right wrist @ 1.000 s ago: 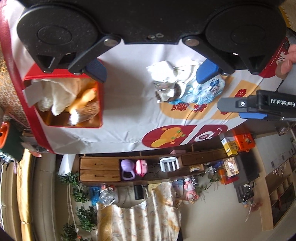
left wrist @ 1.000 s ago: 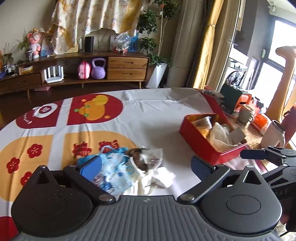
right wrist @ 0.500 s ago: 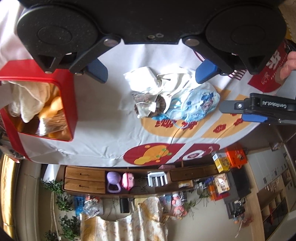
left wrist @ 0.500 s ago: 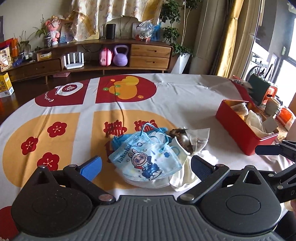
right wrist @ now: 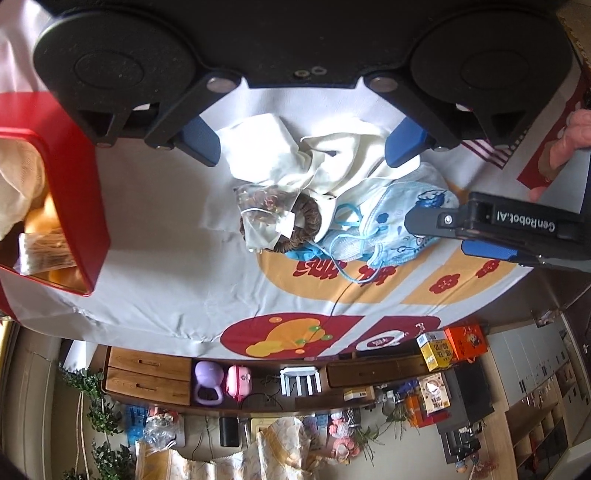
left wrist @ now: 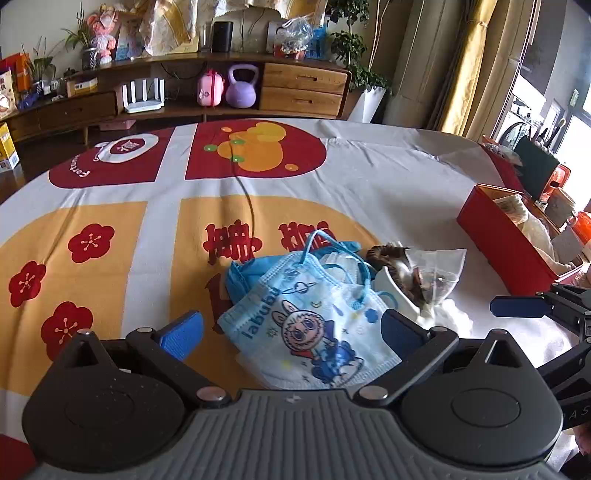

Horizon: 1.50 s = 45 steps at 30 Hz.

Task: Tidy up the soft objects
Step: 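Withdraw both tools from the tin toward the remaining pile, then grasp the labubu face mask with the left tool while the right tool grasps the white cloth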

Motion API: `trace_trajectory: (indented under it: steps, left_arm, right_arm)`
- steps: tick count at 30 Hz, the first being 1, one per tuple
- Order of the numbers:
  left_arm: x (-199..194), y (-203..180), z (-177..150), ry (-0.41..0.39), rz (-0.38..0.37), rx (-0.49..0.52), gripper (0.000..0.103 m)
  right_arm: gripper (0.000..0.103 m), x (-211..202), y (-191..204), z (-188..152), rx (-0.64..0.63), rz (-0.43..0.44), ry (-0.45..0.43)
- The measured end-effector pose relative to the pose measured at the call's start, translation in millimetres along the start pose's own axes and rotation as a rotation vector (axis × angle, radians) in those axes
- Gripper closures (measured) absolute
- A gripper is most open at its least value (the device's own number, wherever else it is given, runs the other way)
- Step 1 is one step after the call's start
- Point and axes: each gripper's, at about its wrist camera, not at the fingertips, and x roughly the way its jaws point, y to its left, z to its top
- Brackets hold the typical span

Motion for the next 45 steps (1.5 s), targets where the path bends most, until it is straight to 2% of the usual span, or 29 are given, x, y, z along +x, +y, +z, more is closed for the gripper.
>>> trace_trajectory:
  steps: [3, 9, 15, 18, 21, 26, 30, 32, 35, 38, 45]
  left_arm:
    - [11, 10, 1, 0.021, -0.026, -0.008, 0.000]
    - [27, 16, -3, 0.055, -0.032, -0.012, 0.000]
    - [29, 12, -6, 0.039, -0.013, 0.022, 0.002]
    - [28, 7, -8, 0.025, -0.006, 0.054, 0.013]
    - [25, 1, -8, 0.010, 0.006, 0.084, 0.025]
    - [18, -6, -9, -0.019, 0.029, 0.111, 0.043]
    - [10, -12, -8, -0.048, 0.048, 0.129, 0.052]
    - [5, -16, -8, -0.064, 0.054, 0.142, 0.058]
    - [-3, -21, -9, -0.086, 0.063, 0.159, 0.062]
    - [-9, -26, -9, -0.101, 0.067, 0.171, 0.066]
    - [-22, -31, -10, -0.107, 0.038, 0.151, 0.070]
  right_arm:
    - [0.008, 9, 0, 1, -0.007, 0.003, 0.011]
    - [0.010, 26, -1, 2, -0.006, -0.001, 0.035]
    - [0.017, 37, 2, 0, -0.024, -0.014, 0.054]
    - [0.019, 38, 4, -2, -0.039, -0.031, 0.051]
    - [0.026, 38, 6, -3, -0.054, -0.055, 0.045]
    - [0.045, 34, 8, -5, -0.072, -0.087, 0.038]
    - [0.060, 32, 9, -6, -0.084, -0.098, 0.032]
    - [0.072, 30, 11, -6, -0.090, -0.103, 0.029]
    - [0.090, 28, 13, -7, -0.095, -0.094, 0.031]
    - [0.096, 24, 13, -9, -0.093, -0.090, 0.026]
    - [0.099, 0, 10, -17, -0.056, -0.057, -0.004]
